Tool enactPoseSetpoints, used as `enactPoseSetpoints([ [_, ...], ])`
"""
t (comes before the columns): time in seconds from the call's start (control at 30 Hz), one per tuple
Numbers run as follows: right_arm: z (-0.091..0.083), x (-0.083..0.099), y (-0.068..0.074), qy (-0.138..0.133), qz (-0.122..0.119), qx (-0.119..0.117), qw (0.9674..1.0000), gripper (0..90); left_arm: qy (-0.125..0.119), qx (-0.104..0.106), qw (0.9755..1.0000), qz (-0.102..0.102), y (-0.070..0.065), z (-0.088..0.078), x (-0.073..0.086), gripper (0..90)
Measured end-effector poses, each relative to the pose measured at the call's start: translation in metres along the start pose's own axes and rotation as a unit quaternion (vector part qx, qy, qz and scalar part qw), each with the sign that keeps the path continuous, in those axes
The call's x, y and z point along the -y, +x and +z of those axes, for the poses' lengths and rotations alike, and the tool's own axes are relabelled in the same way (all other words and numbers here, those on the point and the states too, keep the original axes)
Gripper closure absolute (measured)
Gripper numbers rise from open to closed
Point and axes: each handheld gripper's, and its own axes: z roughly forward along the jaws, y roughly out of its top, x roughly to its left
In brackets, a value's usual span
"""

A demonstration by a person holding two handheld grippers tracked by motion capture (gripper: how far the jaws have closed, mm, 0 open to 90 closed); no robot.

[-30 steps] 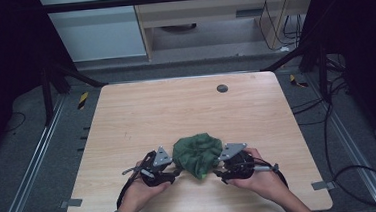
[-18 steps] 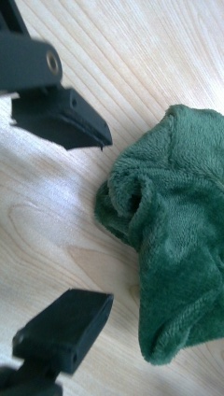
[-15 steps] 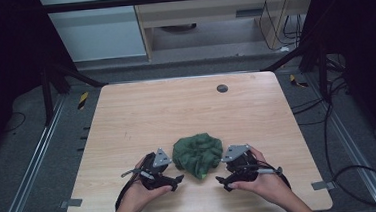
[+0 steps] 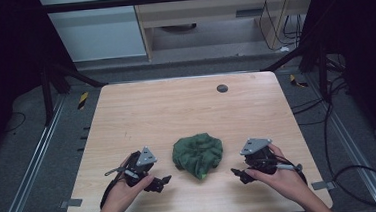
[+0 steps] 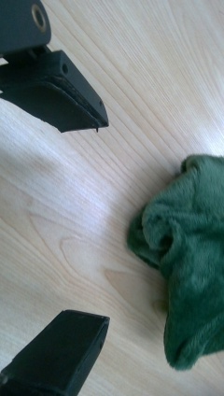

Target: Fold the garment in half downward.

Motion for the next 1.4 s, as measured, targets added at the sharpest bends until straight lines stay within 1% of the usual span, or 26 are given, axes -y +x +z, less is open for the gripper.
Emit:
enactPoseSetpoints([
  [0.07,-0.001,0.004,-0.005,0.012,-0.002,0.003,0.9999,12.6,0.006,-0.007,1.0000,-0.002,0.005,0.000,0.000,5.5],
  [0.17,-0.001,0.008,-0.012,0.020,-0.005,0.009,0.9997,12.3,0.014,-0.014,0.9998,0.002,0.014,-0.002,0.003,5.5],
  [0.23,-0.001,0.011,-0.019,0.023,-0.006,0.015,0.9996,12.3,0.018,-0.021,0.9996,-0.001,0.022,-0.004,0.005,5.8],
  [0.37,0.002,0.015,-0.039,0.031,0.006,0.027,0.9991,12.3,0.025,-0.037,0.9990,0.001,0.040,-0.009,0.006,5.9],
  [0.47,0.004,0.017,-0.056,0.040,0.017,0.036,0.9984,12.3,0.030,-0.049,0.9983,-0.002,0.055,-0.015,0.007,5.8],
  [0.5,0.005,0.017,-0.061,0.042,0.022,0.038,0.9982,12.2,0.033,-0.053,0.9981,-0.006,0.060,-0.015,0.007,5.8],
  [0.6,0.007,0.017,-0.079,0.047,0.033,0.047,0.9973,12.1,0.032,-0.059,0.9974,-0.029,0.075,-0.015,0.009,6.0],
  [0.63,0.008,0.017,-0.084,0.048,0.036,0.051,0.9969,12.1,0.032,-0.060,0.9971,-0.033,0.080,-0.014,0.009,6.2],
  [0.73,0.010,0.014,-0.101,0.050,0.045,0.062,0.9958,12.1,0.035,-0.071,0.9959,-0.043,0.093,-0.010,0.009,6.6],
  [0.77,0.011,0.013,-0.106,0.050,0.046,0.066,0.9955,12.1,0.035,-0.074,0.9957,-0.044,0.097,-0.008,0.008,6.6],
  [0.8,0.012,0.011,-0.112,0.048,0.053,0.070,0.9950,12.2,0.035,-0.080,0.9952,-0.046,0.100,-0.005,0.007,6.6],
  [0.87,0.016,0.009,-0.122,0.046,0.068,0.075,0.9938,12.6,0.033,-0.082,0.9949,-0.049,0.107,0.000,0.004,6.6],
  [0.93,0.021,0.007,-0.130,0.049,0.081,0.080,0.9923,12.9,0.028,-0.088,0.9940,-0.059,0.115,0.006,0.000,7.4],
  [0.97,0.025,0.007,-0.134,0.051,0.092,0.082,0.9910,13.3,0.018,-0.096,0.9931,-0.064,0.118,0.009,-0.002,8.8],
  [1.0,0.029,0.006,-0.138,0.055,0.104,0.088,0.9892,13.5,0.017,-0.104,0.9921,-0.067,0.122,0.013,-0.004,9.8],
  [1.03,0.033,0.006,-0.141,0.058,0.109,0.091,0.9882,13.5,0.019,-0.107,0.9916,-0.070,0.125,0.016,-0.006,9.7],
  [1.1,0.042,0.004,-0.146,0.065,0.114,0.089,0.9874,13.4,0.023,-0.104,0.9913,-0.077,0.131,0.024,-0.009,9.4],
  [1.13,0.045,0.004,-0.147,0.068,0.121,0.087,0.9865,13.3,0.023,-0.104,0.9910,-0.081,0.133,0.028,-0.010,9.4],
  [1.17,0.049,0.003,-0.148,0.069,0.129,0.086,0.9855,13.0,0.025,-0.106,0.9906,-0.082,0.135,0.032,-0.011,9.5],
  [1.2,0.053,0.002,-0.150,0.069,0.131,0.084,0.9853,12.8,0.029,-0.108,0.9904,-0.082,0.136,0.035,-0.012,9.4],
  [1.23,0.056,0.002,-0.150,0.068,0.137,0.084,0.9847,12.7,0.031,-0.109,0.9902,-0.082,0.138,0.038,-0.012,9.4],
  [1.3,0.061,0.001,-0.152,0.060,0.152,0.080,0.9832,12.1,0.028,-0.110,0.9900,-0.084,0.139,0.043,-0.014,9.4],
  [1.33,0.064,0.000,-0.153,0.054,0.158,0.079,0.9828,11.9,0.028,-0.109,0.9903,-0.082,0.140,0.045,-0.015,9.3],
  [1.4,0.068,0.001,-0.154,0.045,0.169,0.078,0.9814,10.9,0.020,-0.112,0.9896,-0.087,0.143,0.048,-0.014,9.0],
])
